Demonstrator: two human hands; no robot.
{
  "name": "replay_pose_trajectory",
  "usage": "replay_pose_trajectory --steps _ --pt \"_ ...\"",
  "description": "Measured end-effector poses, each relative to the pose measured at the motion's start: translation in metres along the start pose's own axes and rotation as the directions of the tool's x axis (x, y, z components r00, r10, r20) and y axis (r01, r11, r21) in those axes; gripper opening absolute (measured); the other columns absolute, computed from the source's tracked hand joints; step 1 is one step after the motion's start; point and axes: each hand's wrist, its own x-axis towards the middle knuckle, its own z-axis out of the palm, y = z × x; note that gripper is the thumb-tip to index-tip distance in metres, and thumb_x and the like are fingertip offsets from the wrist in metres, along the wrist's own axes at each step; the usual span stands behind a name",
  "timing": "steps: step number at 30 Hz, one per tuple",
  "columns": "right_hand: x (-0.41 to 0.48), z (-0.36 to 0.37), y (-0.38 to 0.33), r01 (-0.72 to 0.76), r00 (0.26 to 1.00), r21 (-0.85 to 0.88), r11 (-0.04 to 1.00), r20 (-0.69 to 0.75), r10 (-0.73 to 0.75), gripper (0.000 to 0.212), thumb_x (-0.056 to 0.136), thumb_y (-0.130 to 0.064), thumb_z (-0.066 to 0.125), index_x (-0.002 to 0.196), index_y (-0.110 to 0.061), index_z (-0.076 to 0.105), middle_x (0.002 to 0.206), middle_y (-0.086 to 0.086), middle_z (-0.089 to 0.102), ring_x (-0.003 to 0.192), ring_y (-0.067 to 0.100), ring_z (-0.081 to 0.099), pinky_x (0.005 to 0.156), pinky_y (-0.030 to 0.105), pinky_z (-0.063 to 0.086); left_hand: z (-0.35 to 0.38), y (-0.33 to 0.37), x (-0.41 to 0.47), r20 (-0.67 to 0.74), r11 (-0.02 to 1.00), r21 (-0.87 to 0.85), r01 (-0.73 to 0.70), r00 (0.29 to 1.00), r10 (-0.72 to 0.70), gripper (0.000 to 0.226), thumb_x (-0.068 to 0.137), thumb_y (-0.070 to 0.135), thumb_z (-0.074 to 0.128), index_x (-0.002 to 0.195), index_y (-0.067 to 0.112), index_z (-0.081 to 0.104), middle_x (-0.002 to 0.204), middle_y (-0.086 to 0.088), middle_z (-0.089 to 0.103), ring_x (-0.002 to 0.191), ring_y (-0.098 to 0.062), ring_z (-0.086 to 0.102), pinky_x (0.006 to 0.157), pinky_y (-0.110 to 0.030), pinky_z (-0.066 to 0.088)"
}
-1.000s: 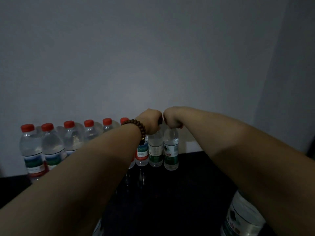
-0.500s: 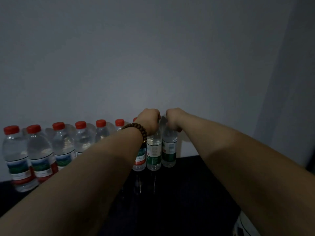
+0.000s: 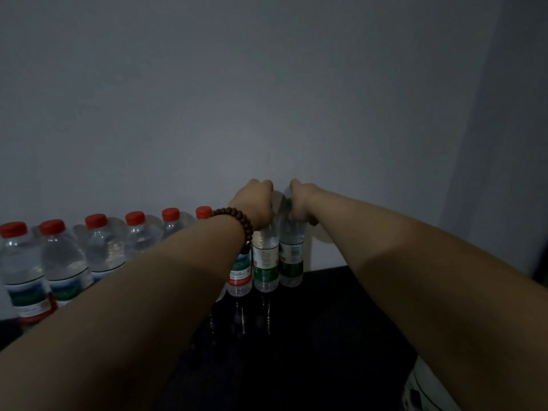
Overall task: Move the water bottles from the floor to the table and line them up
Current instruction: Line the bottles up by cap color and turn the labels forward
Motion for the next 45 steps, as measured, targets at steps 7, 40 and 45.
replay_pose_trajectory --steps 7,40,45 --pt "-0.059 -0.035 0.014 -0.07 0.998 -0.086 0.994 0.003 0.07 0.053 0.099 -0.012 0.06 0.144 0.003 0.035 0.132 0.021 0.052 0.116 0.031 0.062 0.088 0.033 0.056 -0.04 0.01 -0.058 -0.07 0.996 0.088 -0.032 0.997 0.039 0.036 0.088 0.01 0.067 0.123 0.011 0.057 0.126 -0.012 0.046 0.113 -0.029 0.05 0.097 -0.041 0.052" --pt "-0.379 -0.031 -0.106 0.133 0.731 -0.113 0.985 0.682 -0.021 0.051 0.092 -0.039 0.071 0.123 -0.001 0.055 0.119 0.025 0.061 0.098 0.035 0.072 0.074 0.038 0.063 -0.162 -0.003 -0.289 0.315 0.823 0.568 0.016 0.92 -0.235 0.045 0.092 0.035 0.07 0.124 0.004 0.063 0.114 -0.009 0.064 0.098 -0.026 0.061 0.095 -0.039 0.055" --pt "-0.38 -0.025 -0.103 0.185 0.742 -0.142 0.973 0.669 -0.044 0.041 0.089 -0.027 0.077 0.117 0.0 0.063 0.111 0.022 0.067 0.087 0.033 0.074 0.075 0.037 0.063 -0.158 -0.007 -0.295 0.328 0.817 0.577 0.004 0.915 -0.236 0.034 0.093 0.028 0.071 0.116 0.003 0.065 0.084 -0.004 0.061 0.079 -0.019 0.062 0.078 -0.03 0.056"
